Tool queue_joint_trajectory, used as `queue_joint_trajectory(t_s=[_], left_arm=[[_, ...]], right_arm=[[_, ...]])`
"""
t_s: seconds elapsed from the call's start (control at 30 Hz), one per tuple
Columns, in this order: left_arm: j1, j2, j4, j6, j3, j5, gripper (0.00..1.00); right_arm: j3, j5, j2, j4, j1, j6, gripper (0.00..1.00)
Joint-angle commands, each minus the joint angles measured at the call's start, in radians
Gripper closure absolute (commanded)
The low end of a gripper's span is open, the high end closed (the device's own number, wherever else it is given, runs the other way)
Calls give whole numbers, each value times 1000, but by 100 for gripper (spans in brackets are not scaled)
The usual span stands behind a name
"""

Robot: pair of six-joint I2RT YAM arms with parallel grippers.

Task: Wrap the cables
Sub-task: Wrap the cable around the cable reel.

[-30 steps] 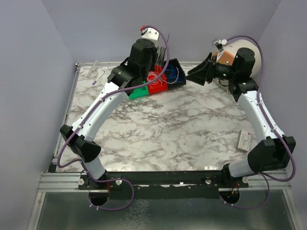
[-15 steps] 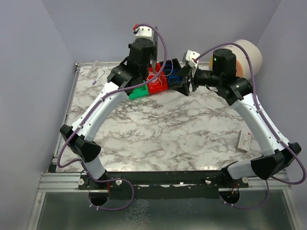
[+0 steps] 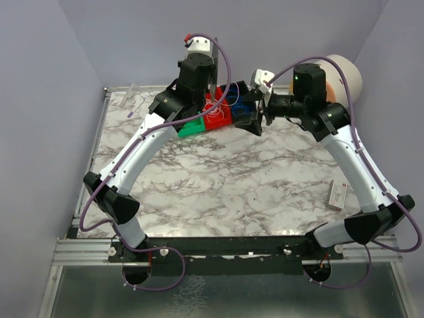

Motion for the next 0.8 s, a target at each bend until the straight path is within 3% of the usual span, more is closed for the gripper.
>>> queue_joint_trajectory(t_s=[0.0, 0.17, 0.37, 0.5, 0.67, 0.77], left_arm=[[-2, -7, 67, 0, -7, 12, 100], [-2, 5, 64, 4, -20, 16, 100], [-1, 16, 55, -9, -1, 27, 100], [-2, 14, 53, -17, 3, 37, 100], [8, 15, 44, -31, 10, 60, 100], [16, 14, 41, -42, 12, 54, 100]], right_arm=[[80, 2, 10, -159, 31, -208, 10], [114, 109, 41, -210, 77, -342, 10], [79, 310, 80, -143, 154, -381, 13], [62, 315, 67, -89, 151, -254, 14], [52, 73, 6, -73, 108, -58, 12], [67, 105, -8, -27, 95, 97, 10]])
